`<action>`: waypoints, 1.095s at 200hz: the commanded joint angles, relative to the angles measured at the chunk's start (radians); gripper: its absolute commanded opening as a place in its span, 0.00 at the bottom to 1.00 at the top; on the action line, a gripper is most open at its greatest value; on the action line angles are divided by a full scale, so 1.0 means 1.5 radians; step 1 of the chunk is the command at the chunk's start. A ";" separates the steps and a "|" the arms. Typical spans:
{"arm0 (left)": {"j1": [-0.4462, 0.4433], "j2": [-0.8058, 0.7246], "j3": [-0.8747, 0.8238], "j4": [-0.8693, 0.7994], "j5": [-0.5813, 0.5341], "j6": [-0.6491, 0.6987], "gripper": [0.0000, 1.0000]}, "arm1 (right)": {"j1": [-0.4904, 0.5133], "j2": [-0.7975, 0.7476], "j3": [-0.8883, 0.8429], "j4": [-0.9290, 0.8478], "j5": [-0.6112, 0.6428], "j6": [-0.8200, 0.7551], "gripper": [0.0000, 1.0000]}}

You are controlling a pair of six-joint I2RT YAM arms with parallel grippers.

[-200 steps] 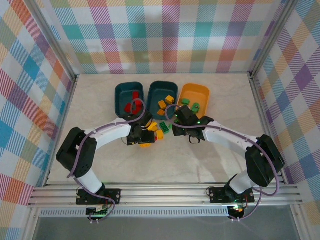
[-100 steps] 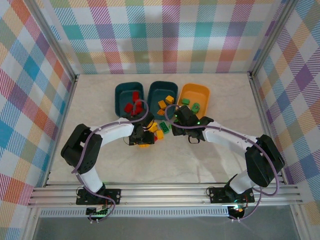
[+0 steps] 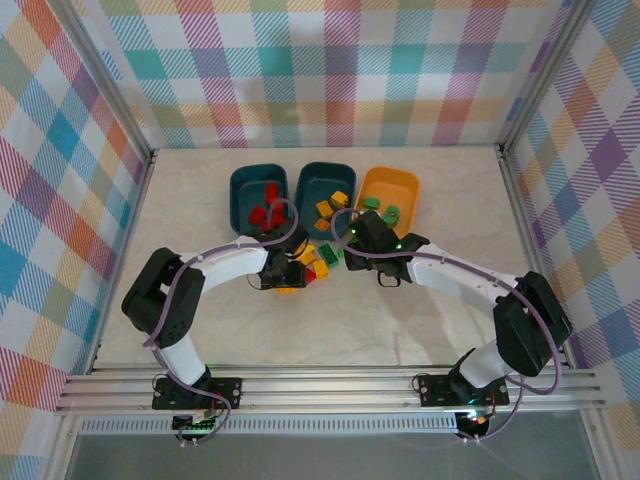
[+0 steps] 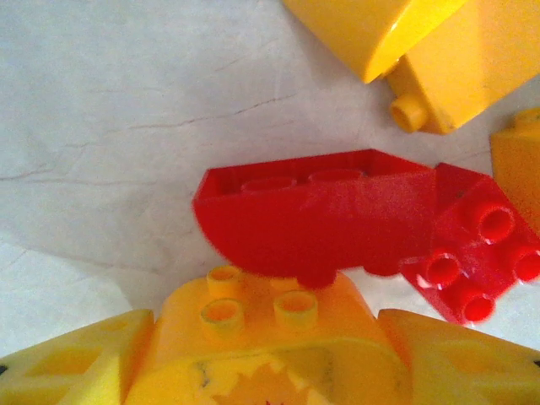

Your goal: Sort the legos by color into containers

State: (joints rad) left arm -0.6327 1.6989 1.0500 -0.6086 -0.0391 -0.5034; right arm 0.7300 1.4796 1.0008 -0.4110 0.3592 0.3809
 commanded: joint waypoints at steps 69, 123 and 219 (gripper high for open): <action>-0.029 0.039 0.300 -0.045 0.084 0.017 0.54 | -0.227 -0.135 -0.152 0.052 -0.142 0.151 0.65; -0.051 0.317 0.688 -0.107 0.150 0.072 0.51 | -0.316 -0.243 -0.207 0.006 -0.191 0.140 0.66; -0.013 0.422 0.828 -0.157 0.054 0.045 0.52 | -0.324 -0.280 -0.220 -0.017 -0.210 0.098 0.68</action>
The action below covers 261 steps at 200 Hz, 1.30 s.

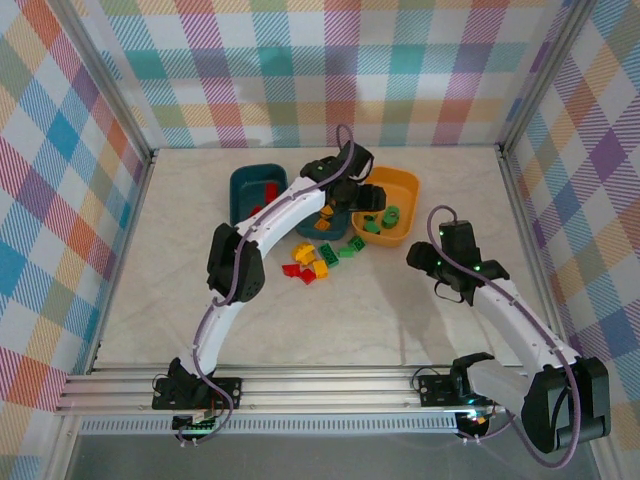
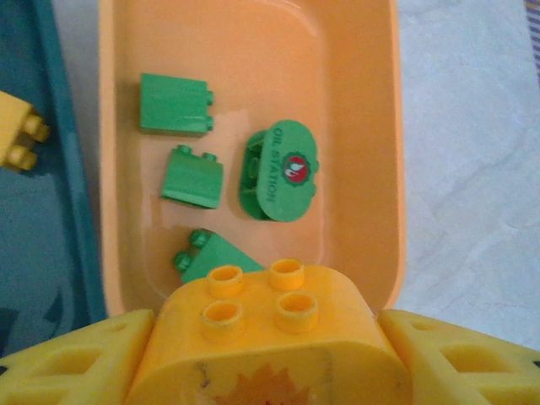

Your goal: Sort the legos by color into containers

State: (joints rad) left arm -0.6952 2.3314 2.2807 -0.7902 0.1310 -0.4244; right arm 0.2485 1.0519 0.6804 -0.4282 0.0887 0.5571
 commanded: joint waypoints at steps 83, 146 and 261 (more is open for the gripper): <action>0.138 0.073 0.049 -0.074 -0.055 -0.029 0.65 | 0.075 0.066 0.026 0.027 -0.100 -0.040 0.67; 0.149 0.032 0.089 -0.084 0.036 -0.007 1.00 | 0.273 0.246 0.160 0.051 -0.030 -0.039 0.67; 0.254 -0.629 -0.776 0.178 -0.036 -0.172 1.00 | 0.385 0.538 0.384 0.033 -0.015 -0.005 0.46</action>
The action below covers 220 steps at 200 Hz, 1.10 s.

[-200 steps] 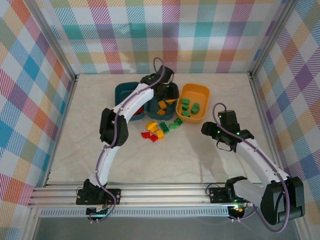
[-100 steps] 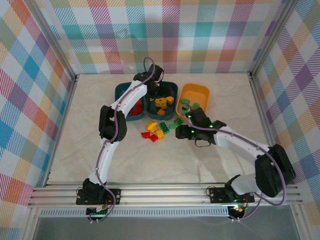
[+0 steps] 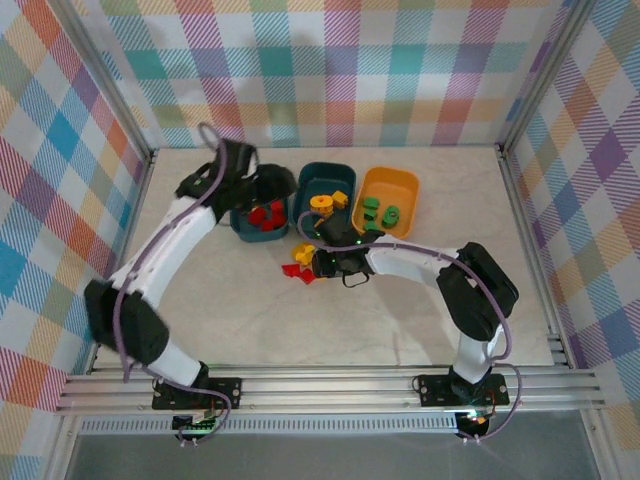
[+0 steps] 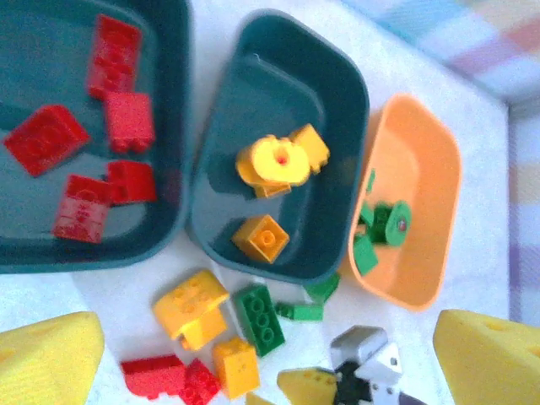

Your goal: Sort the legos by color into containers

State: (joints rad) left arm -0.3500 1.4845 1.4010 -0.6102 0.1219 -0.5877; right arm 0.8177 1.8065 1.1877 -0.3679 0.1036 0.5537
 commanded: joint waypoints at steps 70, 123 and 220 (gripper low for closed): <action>0.040 -0.304 -0.484 0.014 -0.053 -0.089 1.00 | 0.008 0.117 0.119 -0.057 0.003 -0.016 0.43; 0.043 -0.327 -0.480 0.018 -0.056 -0.072 1.00 | 0.037 0.154 0.172 -0.120 0.069 -0.042 0.34; 0.040 -0.301 -0.554 0.100 0.014 -0.131 1.00 | 0.006 -0.001 0.193 -0.110 0.133 -0.127 0.27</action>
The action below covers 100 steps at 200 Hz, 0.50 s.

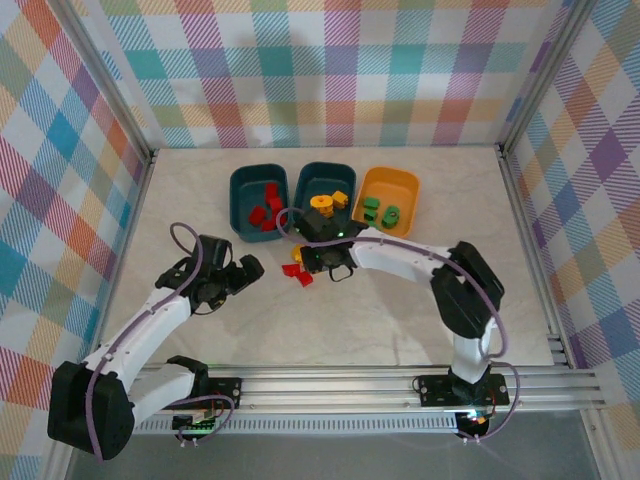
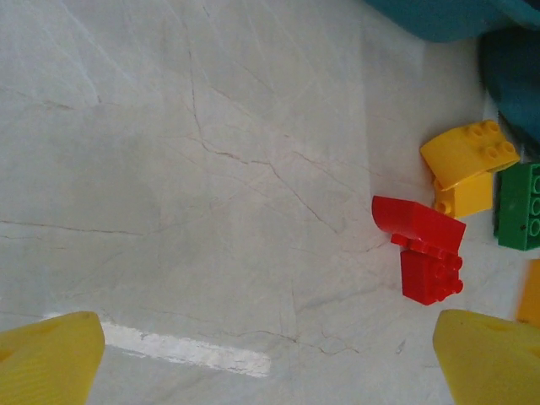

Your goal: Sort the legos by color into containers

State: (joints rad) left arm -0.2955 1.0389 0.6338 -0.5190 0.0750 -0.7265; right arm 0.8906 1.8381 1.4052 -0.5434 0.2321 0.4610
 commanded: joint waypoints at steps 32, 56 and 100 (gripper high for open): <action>-0.001 -0.031 -0.096 0.046 0.057 -0.074 1.00 | -0.130 0.061 0.150 0.008 0.014 -0.091 0.26; -0.001 -0.072 -0.118 0.015 0.045 -0.076 1.00 | -0.164 0.138 0.238 -0.017 -0.003 -0.099 0.26; 0.000 -0.148 -0.137 -0.019 0.022 -0.078 1.00 | -0.191 0.248 0.382 -0.088 -0.010 -0.108 0.32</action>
State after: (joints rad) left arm -0.2958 0.8631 0.4442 -0.5053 0.1326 -0.8272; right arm 0.6010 2.1540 1.8622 -0.5766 0.2455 0.3275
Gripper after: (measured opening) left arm 0.999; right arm 0.296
